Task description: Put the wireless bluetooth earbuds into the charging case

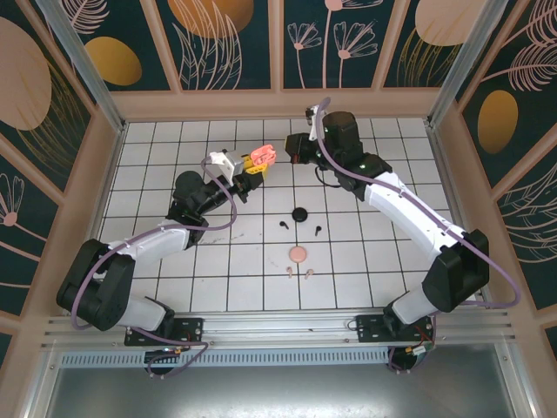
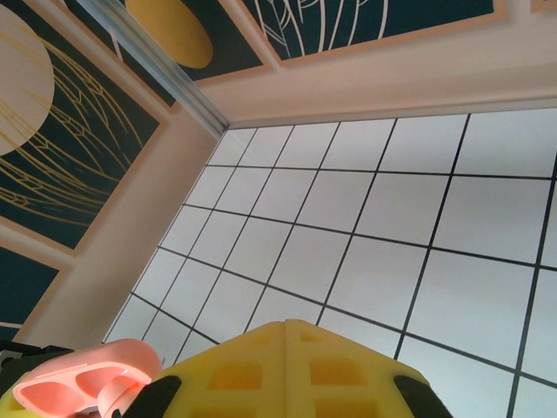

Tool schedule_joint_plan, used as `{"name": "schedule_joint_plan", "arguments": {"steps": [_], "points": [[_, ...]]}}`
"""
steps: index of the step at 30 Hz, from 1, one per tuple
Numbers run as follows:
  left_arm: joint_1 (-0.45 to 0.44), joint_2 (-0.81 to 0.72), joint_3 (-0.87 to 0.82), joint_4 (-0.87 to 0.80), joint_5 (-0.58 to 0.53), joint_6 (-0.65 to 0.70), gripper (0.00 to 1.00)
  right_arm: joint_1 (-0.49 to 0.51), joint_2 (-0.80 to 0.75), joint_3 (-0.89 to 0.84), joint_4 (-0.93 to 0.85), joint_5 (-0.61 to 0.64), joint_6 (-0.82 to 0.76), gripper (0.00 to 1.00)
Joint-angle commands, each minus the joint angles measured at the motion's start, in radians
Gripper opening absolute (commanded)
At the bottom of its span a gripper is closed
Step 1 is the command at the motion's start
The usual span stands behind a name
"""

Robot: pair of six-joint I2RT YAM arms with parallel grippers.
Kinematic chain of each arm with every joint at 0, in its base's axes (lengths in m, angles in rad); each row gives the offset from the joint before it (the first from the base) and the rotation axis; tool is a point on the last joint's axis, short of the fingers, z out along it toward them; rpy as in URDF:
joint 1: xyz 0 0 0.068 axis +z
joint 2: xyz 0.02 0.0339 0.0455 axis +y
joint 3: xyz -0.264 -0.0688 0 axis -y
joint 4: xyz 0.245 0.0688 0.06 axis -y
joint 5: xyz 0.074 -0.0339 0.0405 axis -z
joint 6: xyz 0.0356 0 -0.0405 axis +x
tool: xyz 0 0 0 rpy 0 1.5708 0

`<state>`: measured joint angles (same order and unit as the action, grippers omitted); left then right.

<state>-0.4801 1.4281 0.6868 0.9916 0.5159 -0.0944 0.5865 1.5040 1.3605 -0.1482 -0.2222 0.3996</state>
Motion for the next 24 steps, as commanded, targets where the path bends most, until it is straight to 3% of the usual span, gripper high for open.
{"name": "schedule_joint_plan", "arguments": {"steps": [1,24], "points": [[-0.009,-0.006,0.028,0.045,0.016,0.017,0.0,0.015,0.013,0.002,0.005,-0.026,0.008,0.0],[-0.012,0.012,0.033,0.041,0.012,0.013,0.0,0.044,0.014,0.029,-0.013,0.001,-0.01,0.0]]}}
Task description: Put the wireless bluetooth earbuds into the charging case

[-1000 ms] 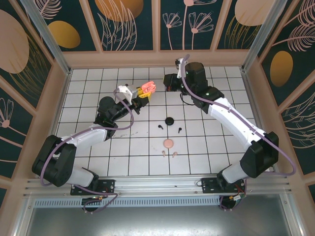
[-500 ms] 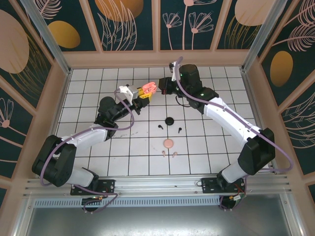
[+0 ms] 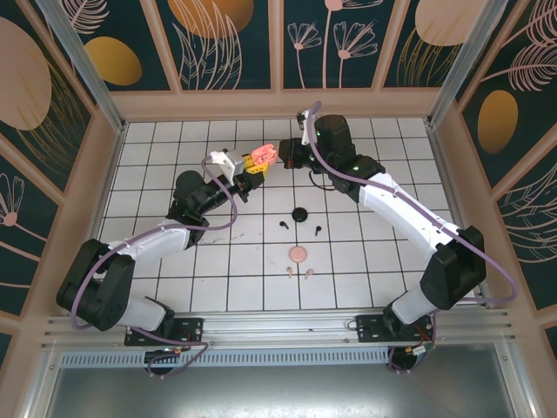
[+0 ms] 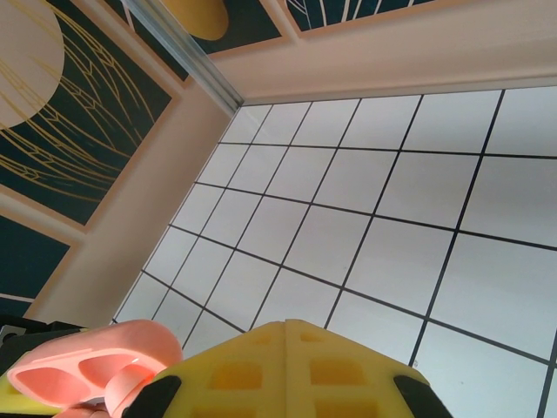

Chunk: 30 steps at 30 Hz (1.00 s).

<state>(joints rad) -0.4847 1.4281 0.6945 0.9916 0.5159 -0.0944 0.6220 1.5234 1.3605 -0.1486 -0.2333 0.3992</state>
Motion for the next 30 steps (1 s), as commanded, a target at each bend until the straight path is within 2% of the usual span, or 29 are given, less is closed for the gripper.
{"name": "schedule_joint_plan", "arguments": {"steps": [1,11,30], "points": [[-0.008,0.013,0.025,0.042,0.012,0.013,0.0,0.008,-0.005,0.032,-0.014,0.012,-0.011,0.0],[-0.008,0.026,0.02,0.039,0.014,0.01,0.0,0.011,-0.004,0.042,-0.035,0.074,-0.033,0.0],[-0.009,0.046,0.027,0.044,0.011,0.006,0.0,0.028,-0.009,0.042,-0.026,0.045,-0.031,0.0]]}}
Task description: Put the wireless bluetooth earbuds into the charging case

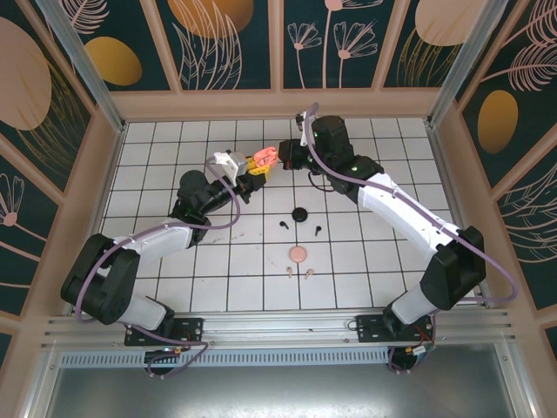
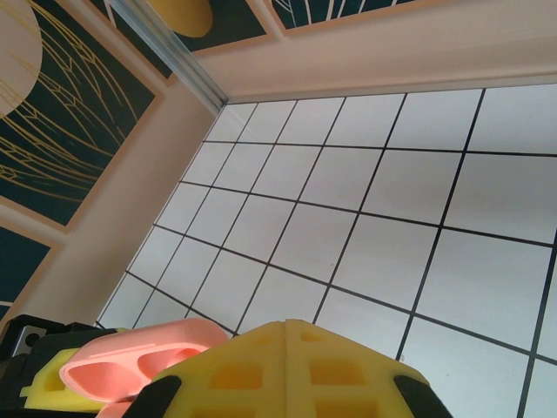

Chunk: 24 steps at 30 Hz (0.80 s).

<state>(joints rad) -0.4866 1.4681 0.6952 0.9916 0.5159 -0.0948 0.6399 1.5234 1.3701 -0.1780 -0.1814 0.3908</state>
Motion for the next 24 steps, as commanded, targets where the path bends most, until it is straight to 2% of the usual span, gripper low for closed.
{"name": "schedule_joint_plan", "arguments": {"steps": [1,24], "points": [[-0.007,0.006,0.026,0.044,0.011,0.007,0.0,0.01,-0.009,0.033,0.003,-0.006,-0.024,0.0],[-0.007,0.006,0.029,0.046,0.009,0.006,0.0,0.046,-0.013,0.053,0.003,-0.017,-0.03,0.0]]}}
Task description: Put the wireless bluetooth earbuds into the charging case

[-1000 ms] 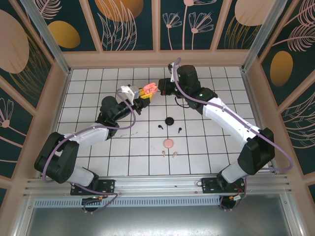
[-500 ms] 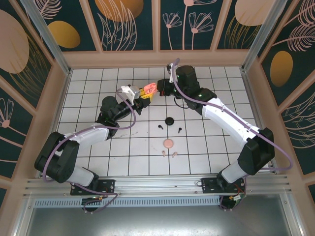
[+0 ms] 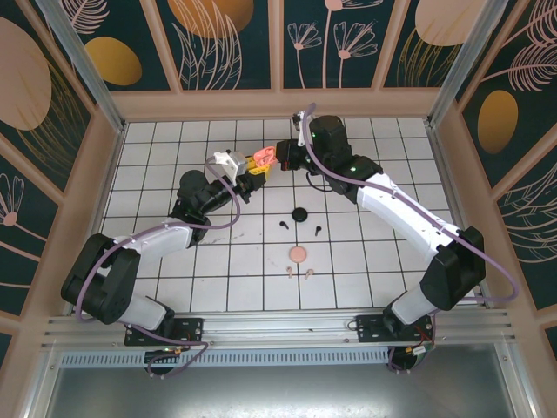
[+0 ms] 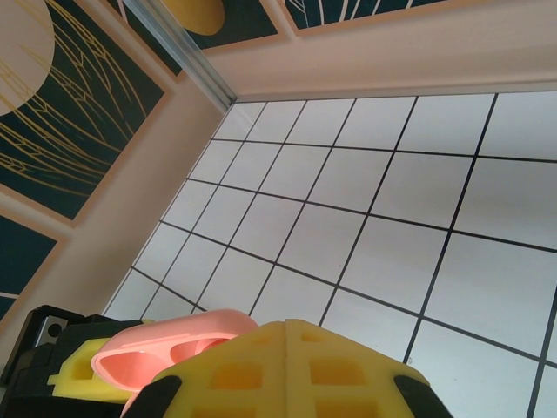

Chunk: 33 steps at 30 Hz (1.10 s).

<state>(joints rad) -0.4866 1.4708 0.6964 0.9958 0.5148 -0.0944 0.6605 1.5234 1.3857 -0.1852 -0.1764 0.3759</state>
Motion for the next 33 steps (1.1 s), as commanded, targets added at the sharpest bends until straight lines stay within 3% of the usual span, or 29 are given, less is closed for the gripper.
{"name": "schedule_joint_plan", "arguments": {"steps": [1,18,25,33], "points": [[-0.008,0.005,0.028,0.042,0.009,0.005,0.0,0.028,-0.011,0.039,0.01,-0.023,-0.017,0.0],[-0.007,0.009,0.028,0.044,0.008,0.007,0.0,0.07,-0.026,0.026,0.017,-0.033,-0.031,0.0],[-0.008,0.01,0.022,0.047,0.008,0.008,0.0,0.055,-0.062,0.01,0.009,0.034,-0.026,0.0],[-0.007,0.012,0.022,0.056,0.009,0.005,0.0,0.042,-0.096,0.018,0.001,0.069,0.01,0.18]]}}
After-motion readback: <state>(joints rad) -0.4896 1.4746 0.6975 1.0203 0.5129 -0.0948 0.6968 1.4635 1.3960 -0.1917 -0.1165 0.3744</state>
